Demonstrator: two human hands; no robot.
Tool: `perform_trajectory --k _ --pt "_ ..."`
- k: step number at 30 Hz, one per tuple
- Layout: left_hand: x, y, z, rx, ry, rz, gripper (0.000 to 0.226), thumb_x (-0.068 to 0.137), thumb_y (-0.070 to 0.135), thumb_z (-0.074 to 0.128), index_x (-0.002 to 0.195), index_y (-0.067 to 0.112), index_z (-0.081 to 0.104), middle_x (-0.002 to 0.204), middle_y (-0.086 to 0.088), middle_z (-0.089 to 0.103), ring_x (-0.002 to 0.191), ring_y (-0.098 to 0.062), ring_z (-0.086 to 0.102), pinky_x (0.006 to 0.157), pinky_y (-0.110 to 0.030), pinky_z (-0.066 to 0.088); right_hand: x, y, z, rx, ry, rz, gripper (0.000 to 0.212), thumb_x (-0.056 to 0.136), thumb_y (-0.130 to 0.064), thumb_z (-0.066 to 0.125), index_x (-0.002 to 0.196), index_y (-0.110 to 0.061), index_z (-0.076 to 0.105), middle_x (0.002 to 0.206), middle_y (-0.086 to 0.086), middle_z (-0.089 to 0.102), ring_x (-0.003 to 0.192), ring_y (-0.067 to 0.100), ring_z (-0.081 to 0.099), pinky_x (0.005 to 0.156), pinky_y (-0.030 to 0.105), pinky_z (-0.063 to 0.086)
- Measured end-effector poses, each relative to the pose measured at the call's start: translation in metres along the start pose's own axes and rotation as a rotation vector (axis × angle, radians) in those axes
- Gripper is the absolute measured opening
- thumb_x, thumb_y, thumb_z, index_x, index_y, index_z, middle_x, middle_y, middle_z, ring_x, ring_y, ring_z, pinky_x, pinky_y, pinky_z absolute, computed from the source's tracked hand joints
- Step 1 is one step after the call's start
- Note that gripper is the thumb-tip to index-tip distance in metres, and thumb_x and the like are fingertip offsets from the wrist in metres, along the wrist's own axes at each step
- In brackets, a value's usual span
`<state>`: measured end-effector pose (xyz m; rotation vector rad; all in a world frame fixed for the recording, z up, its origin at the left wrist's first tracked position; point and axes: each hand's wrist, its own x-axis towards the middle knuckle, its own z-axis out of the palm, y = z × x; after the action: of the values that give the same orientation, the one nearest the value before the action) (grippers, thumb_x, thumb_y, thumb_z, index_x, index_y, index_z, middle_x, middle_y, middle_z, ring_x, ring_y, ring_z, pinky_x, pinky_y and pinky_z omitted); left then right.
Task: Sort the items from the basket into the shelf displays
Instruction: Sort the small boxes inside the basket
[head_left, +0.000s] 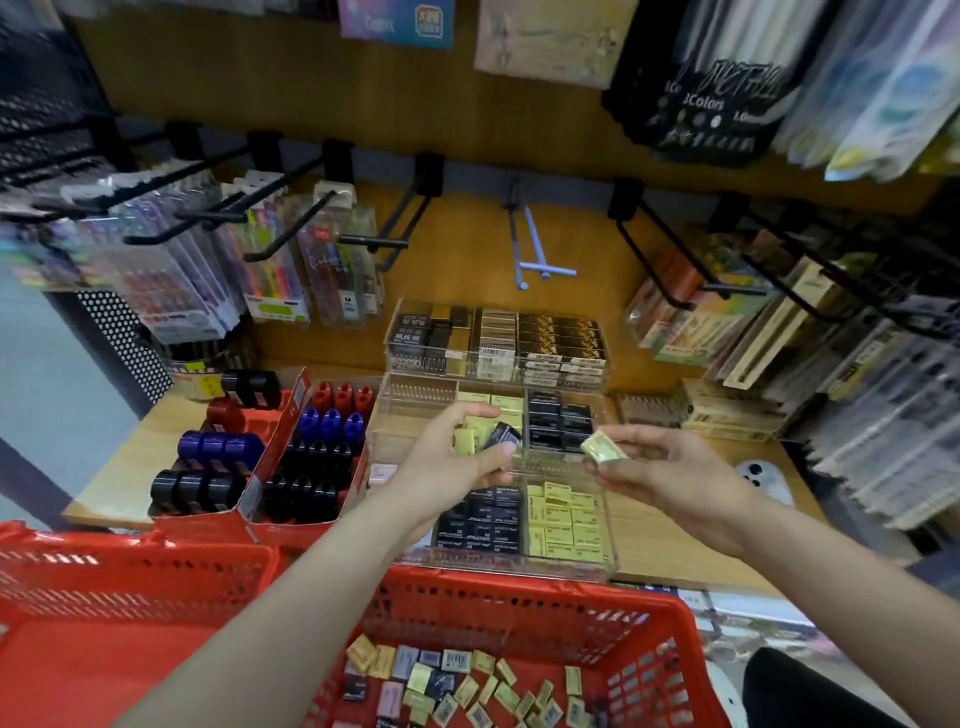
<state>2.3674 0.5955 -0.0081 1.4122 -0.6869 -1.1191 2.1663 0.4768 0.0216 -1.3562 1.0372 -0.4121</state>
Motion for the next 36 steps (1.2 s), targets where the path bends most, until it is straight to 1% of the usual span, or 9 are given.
perform_trajectory --k 4,8,14,17,19,23,26,34,36 --pt "-0.002 -0.001 0.01 0.028 -0.087 0.03 0.022 0.091 0.014 0.069 0.104 0.032 0.072 0.128 -0.001 0.055 0.083 -0.022 0.074 0.086 -0.038 0.06 0.004 0.004 0.002 0.011 0.034 -0.064 0.042 0.082 0.009 0.07 0.115 -0.015 0.065 0.113 0.013 0.067 0.095 0.027 0.072 0.086 0.034 0.057" --pt "0.004 0.005 0.002 0.004 -0.06 0.047 0.028 0.088 0.007 0.071 0.099 0.033 0.076 0.131 -0.01 0.056 0.081 -0.018 0.073 0.081 -0.033 0.06 0.021 0.0 0.013 -0.125 0.096 -0.12 0.035 0.081 0.001 0.075 0.111 -0.014 0.069 0.102 0.008 0.072 0.093 0.018 0.072 0.083 0.029 0.059" --pt "0.021 0.003 -0.037 -0.025 0.106 0.01 0.047 0.083 -0.008 0.07 0.109 0.031 0.071 0.114 -0.005 0.06 0.081 -0.019 0.074 0.073 -0.028 0.06 0.069 -0.018 0.063 -0.651 0.14 -0.317 0.034 0.084 -0.024 0.076 0.117 -0.022 0.067 0.089 -0.013 0.065 0.08 0.003 0.066 0.059 0.007 0.048" --pt "0.025 -0.005 -0.042 -0.044 0.126 0.035 0.051 0.08 -0.007 0.073 0.114 0.031 0.067 0.118 -0.009 0.061 0.084 -0.024 0.074 0.072 -0.028 0.06 0.092 -0.019 0.097 -0.818 0.143 -0.352 0.04 0.088 -0.032 0.07 0.125 -0.022 0.062 0.099 -0.008 0.066 0.095 0.011 0.063 0.085 0.026 0.054" --pt "0.028 -0.01 -0.044 -0.054 0.108 0.057 0.053 0.079 -0.005 0.076 0.116 0.031 0.066 0.121 -0.006 0.057 0.085 -0.024 0.075 0.072 -0.027 0.059 0.106 -0.015 0.111 -0.958 0.2 -0.358 0.037 0.091 -0.039 0.063 0.126 -0.027 0.059 0.104 -0.006 0.069 0.104 0.017 0.062 0.102 0.041 0.044" --pt "0.031 -0.013 -0.051 -0.09 0.119 0.056 0.049 0.079 -0.002 0.076 0.116 0.029 0.065 0.124 -0.008 0.056 0.085 -0.026 0.075 0.073 -0.028 0.06 0.12 -0.004 0.117 -1.28 0.339 -0.378 0.043 0.095 -0.052 0.051 0.133 -0.03 0.052 0.109 -0.001 0.069 0.112 0.022 0.057 0.097 0.04 0.033" --pt "0.032 -0.014 -0.059 -0.131 0.174 0.043 0.048 0.079 -0.002 0.076 0.116 0.028 0.065 0.122 -0.006 0.057 0.084 -0.023 0.075 0.07 -0.025 0.059 0.123 0.001 0.116 -1.258 0.363 -0.455 0.045 0.092 -0.049 0.059 0.131 -0.028 0.054 0.12 -0.003 0.065 0.117 0.02 0.055 0.099 0.04 0.034" --pt "0.027 -0.015 -0.063 -0.038 0.194 0.06 0.053 0.078 0.0 0.079 0.118 0.031 0.064 0.149 -0.005 0.035 0.084 -0.022 0.076 0.078 -0.029 0.06 0.121 0.002 0.121 -1.133 0.407 -0.411 0.037 0.091 -0.047 0.062 0.123 -0.028 0.058 0.117 -0.005 0.065 0.112 0.02 0.058 0.1 0.039 0.038" --pt "0.025 -0.012 -0.058 -0.017 0.168 0.07 0.053 0.077 0.002 0.08 0.118 0.031 0.063 0.145 -0.006 0.038 0.083 -0.022 0.076 0.076 -0.028 0.06 0.107 0.0 0.116 -0.9 0.327 -0.49 0.033 0.095 -0.04 0.059 0.125 -0.025 0.06 0.115 -0.005 0.061 0.108 0.017 0.061 0.095 0.033 0.047"
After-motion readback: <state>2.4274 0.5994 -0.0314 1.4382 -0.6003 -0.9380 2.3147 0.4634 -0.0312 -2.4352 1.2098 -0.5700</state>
